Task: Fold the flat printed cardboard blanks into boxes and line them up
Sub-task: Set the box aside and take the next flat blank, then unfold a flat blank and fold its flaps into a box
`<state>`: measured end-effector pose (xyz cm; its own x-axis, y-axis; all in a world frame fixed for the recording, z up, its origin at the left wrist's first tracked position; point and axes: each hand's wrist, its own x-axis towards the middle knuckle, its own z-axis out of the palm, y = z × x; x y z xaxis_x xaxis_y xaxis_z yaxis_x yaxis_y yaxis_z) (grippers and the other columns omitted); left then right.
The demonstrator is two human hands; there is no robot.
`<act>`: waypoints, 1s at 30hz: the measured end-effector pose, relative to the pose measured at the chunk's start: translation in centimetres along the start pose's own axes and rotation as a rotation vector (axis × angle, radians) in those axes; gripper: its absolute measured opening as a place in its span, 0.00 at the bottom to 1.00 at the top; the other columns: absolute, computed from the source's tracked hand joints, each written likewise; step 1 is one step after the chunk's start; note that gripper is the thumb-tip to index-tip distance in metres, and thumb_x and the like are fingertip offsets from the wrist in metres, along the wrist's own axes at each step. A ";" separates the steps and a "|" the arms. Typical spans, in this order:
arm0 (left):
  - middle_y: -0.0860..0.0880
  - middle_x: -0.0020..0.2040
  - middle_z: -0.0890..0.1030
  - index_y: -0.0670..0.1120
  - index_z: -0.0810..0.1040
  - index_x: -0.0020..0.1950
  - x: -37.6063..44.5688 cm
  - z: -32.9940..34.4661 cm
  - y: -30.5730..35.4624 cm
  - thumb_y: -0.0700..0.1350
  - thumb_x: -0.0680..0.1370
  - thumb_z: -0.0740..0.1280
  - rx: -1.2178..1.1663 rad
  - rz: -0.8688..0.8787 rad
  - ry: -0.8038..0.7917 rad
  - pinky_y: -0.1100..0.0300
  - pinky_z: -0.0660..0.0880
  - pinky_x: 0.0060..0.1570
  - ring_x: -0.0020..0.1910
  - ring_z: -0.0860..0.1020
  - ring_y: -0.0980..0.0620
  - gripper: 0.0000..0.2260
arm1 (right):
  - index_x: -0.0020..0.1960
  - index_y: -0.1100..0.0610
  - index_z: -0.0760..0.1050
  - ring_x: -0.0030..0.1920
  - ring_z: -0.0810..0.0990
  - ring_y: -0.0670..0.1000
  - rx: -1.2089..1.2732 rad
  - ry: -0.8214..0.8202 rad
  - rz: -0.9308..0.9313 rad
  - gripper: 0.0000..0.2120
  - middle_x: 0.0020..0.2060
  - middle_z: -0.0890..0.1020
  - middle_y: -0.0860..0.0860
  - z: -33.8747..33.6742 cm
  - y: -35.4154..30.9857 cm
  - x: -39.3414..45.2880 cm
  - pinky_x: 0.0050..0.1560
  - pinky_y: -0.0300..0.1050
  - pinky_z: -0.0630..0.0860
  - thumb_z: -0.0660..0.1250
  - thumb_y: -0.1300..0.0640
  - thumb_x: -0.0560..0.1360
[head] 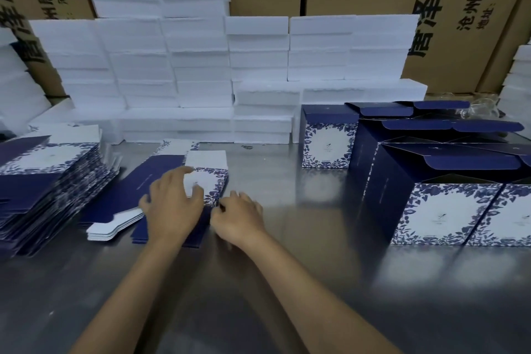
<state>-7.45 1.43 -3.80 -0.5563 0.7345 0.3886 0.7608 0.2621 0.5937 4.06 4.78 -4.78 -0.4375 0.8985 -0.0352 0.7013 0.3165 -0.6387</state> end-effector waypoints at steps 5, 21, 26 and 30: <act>0.51 0.77 0.63 0.55 0.64 0.76 -0.3 -0.2 -2.2 0.61 0.74 0.70 0.093 0.006 -0.197 0.39 0.58 0.70 0.77 0.59 0.44 0.33 | 0.67 0.58 0.75 0.76 0.61 0.53 -0.013 0.141 -0.041 0.19 0.70 0.72 0.54 1.9 -0.8 -0.4 0.79 0.55 0.48 0.54 0.58 0.80; 0.51 0.73 0.69 0.56 0.68 0.70 -2.0 -0.8 1.9 0.58 0.71 0.71 0.003 0.280 0.297 0.38 0.61 0.67 0.71 0.66 0.47 0.29 | 0.63 0.46 0.78 0.52 0.84 0.39 1.161 -0.093 0.038 0.18 0.54 0.87 0.46 -1.8 1.4 -1.5 0.57 0.38 0.72 0.56 0.40 0.83; 0.47 0.73 0.69 0.52 0.68 0.71 -4.9 -0.5 5.0 0.58 0.72 0.68 0.164 0.540 0.396 0.35 0.59 0.68 0.70 0.68 0.44 0.29 | 0.69 0.50 0.77 0.56 0.85 0.50 1.417 -0.188 0.014 0.25 0.60 0.84 0.52 -4.3 3.7 -3.0 0.51 0.44 0.80 0.60 0.36 0.81; 0.45 0.73 0.70 0.51 0.71 0.70 -7.8 0.4 7.1 0.57 0.72 0.70 0.147 0.643 0.349 0.36 0.58 0.69 0.71 0.67 0.44 0.27 | 0.68 0.49 0.79 0.64 0.81 0.50 1.467 -0.143 0.052 0.17 0.63 0.83 0.52 -6.1 5.2 -4.5 0.64 0.47 0.76 0.68 0.47 0.80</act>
<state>2.44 -2.21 -2.85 -0.0414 0.5362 0.8431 0.9952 -0.0532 0.0827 13.07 4.25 -3.21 -0.5423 0.8342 -0.1003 -0.4284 -0.3772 -0.8211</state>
